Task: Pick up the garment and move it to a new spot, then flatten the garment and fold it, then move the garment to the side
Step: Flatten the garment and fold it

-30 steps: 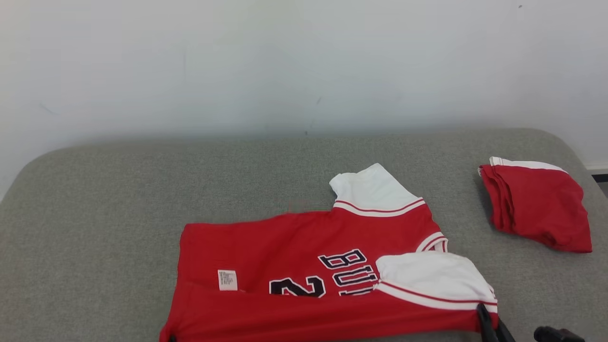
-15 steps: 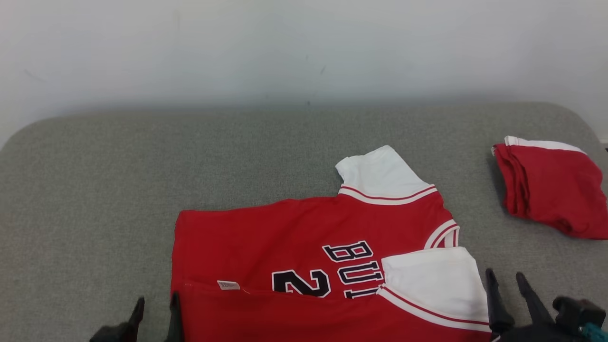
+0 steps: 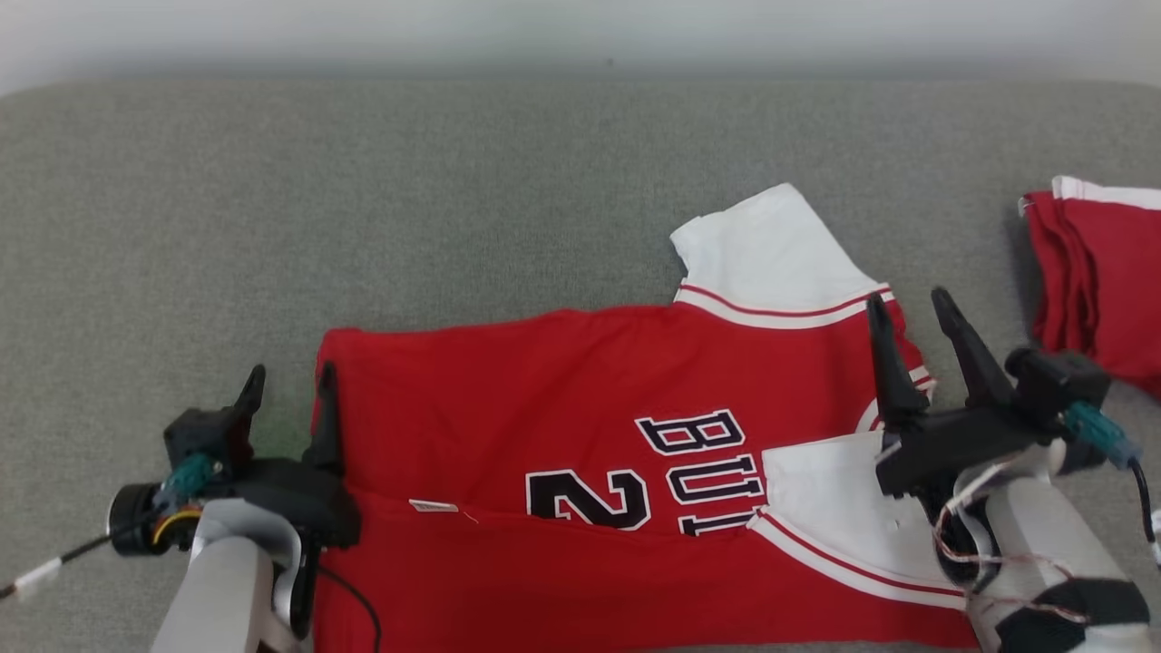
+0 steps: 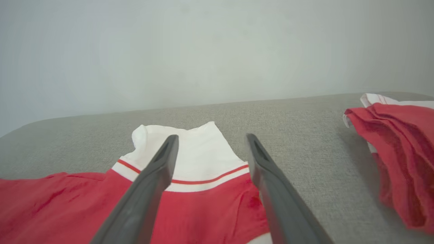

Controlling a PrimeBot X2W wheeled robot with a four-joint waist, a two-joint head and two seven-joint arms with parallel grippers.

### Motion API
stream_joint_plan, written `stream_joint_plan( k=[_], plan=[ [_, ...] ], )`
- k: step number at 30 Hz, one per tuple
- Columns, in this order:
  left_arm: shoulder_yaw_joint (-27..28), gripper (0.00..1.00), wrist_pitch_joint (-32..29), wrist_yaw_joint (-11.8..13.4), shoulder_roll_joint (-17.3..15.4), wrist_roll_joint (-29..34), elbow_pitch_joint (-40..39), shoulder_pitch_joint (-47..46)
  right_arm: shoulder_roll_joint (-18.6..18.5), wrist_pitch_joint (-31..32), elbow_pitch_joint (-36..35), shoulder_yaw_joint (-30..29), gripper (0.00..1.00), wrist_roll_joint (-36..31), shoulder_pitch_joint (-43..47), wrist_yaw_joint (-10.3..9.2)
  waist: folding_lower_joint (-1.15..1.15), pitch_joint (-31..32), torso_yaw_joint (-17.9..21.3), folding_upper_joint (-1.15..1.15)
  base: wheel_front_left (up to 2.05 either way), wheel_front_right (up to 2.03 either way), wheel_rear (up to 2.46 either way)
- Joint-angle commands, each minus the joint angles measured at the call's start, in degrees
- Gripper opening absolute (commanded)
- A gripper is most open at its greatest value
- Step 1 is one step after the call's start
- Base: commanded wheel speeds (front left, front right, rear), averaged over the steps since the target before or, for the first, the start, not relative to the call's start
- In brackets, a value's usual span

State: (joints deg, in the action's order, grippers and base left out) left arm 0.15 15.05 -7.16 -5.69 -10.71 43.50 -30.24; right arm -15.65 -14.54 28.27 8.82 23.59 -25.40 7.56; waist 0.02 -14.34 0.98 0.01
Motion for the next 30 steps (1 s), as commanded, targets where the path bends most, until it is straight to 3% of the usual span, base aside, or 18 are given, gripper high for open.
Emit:
stream_joint_plan(
  k=[1, 11, 12, 14, 15, 17, 18, 30],
  plan=[
    [-0.7, 1.00, 0.2, -0.4, -0.4, -0.6, 1.4, -1.8, -0.6, 0.2, 0.5, 0.8, 1.00, -0.4, -1.6, -0.14, -0.02, -2.4, -0.5, -0.01, 0.00, 0.00, 0.00],
    [-7.8, 1.00, 0.1, -0.3, -1.3, -5.5, 11.2, -9.6, -2.9, 2.3, 4.9, 6.3, 1.00, -0.5, -11.2, -0.14, -0.02, -4.5, -1.5, -0.01, 0.00, 0.00, 0.00],
    [-8.5, 0.95, 0.1, -0.2, -1.5, -5.9, 11.8, -10.2, -3.2, 2.5, 5.3, 6.9, 1.00, -0.5, -12.5, -0.14, -0.02, -4.8, -1.6, -0.01, 0.00, 0.00, 0.00],
    [-9.9, 0.77, 0.1, -0.2, -1.5, -6.7, 12.9, -11.3, -3.3, 3.8, 6.6, 8.2, 1.00, 0.0, -14.6, -0.14, -0.02, -5.2, -1.9, -0.01, 0.00, 0.00, 0.00],
    [-10.8, 0.54, 0.1, -0.2, -1.3, -7.0, 13.4, -11.8, -3.5, 4.7, 7.4, 8.9, 1.00, 0.3, -15.7, -0.14, -0.02, -5.4, -2.1, -0.01, 0.00, 0.00, 0.00],
    [-12.8, 0.31, 0.1, -0.3, -0.8, -7.8, 14.5, -12.7, -3.9, 7.4, 9.4, 10.3, 1.00, 0.7, -17.9, -0.14, -0.02, -5.8, -2.5, -0.01, 0.00, 0.00, 0.00],
    [-13.8, 0.00, 0.1, -0.3, -0.7, -8.2, 14.8, -13.1, -4.0, 8.4, 10.2, 10.9, 1.00, 1.0, -19.0, -0.14, -0.02, -5.9, -2.7, -0.01, 0.00, 0.00, 0.00],
    [-19.9, 0.00, 0.0, -0.3, -0.5, -11.7, 11.5, -15.4, -6.9, 18.4, 24.0, 14.2, 1.00, 0.1, -30.0, -0.14, -0.02, -8.3, -6.7, -0.01, 0.00, 0.00, 0.00]
  ],
)
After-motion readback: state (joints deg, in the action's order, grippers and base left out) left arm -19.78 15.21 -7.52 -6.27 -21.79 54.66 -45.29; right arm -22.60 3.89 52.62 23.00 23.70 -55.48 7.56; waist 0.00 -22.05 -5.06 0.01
